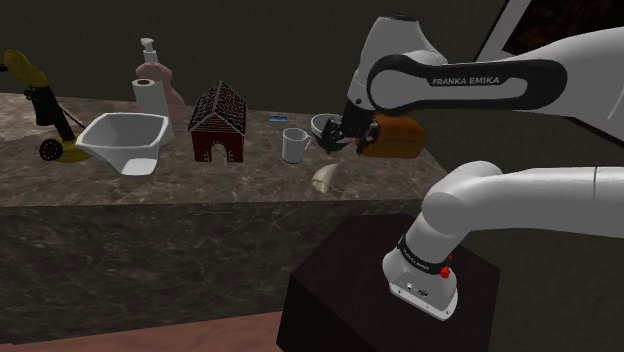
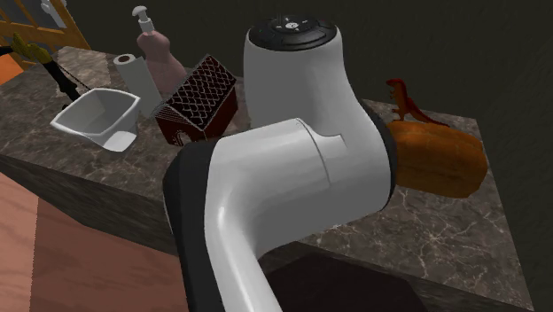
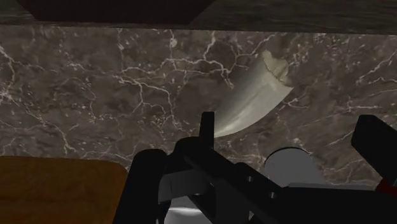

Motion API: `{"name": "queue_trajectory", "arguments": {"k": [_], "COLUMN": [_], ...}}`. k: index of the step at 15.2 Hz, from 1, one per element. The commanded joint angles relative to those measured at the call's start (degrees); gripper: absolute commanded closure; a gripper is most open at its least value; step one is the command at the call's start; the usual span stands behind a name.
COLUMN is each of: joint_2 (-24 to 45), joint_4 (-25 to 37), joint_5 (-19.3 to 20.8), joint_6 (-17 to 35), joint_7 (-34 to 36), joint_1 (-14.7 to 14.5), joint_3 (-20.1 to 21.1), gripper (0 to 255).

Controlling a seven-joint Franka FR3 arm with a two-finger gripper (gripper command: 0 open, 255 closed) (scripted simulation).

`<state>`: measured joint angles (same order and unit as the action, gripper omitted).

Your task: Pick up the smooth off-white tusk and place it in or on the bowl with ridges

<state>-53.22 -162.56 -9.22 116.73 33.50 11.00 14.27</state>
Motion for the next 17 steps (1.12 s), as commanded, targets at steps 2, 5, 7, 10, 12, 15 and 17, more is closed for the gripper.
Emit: {"name": "queue_trajectory", "arguments": {"k": [2,5,7,10,12,15,17], "joint_2": [2.5,7.2,9.1,12.2,14.4,15.0,15.0], "joint_4": [-4.6,-7.4,-8.0,-8.8,-9.2,-9.3,-9.3], "joint_5": [-1.6,-2.6,-2.7,-2.6,-2.4,-2.4,-2.4], "joint_6": [10.1,20.0,22.5,26.4,29.1,29.9,29.9], "joint_7": [10.3,20.8,20.8,21.1,21.3,21.3,21.3], "joint_1": [2.7,6.4,7.0,8.0,8.7,9.0,9.0], "joint_3": [6.4,13.6,14.2,15.1,15.8,16.0,16.0], "gripper": [0,0,0,0,0,0,0]}}
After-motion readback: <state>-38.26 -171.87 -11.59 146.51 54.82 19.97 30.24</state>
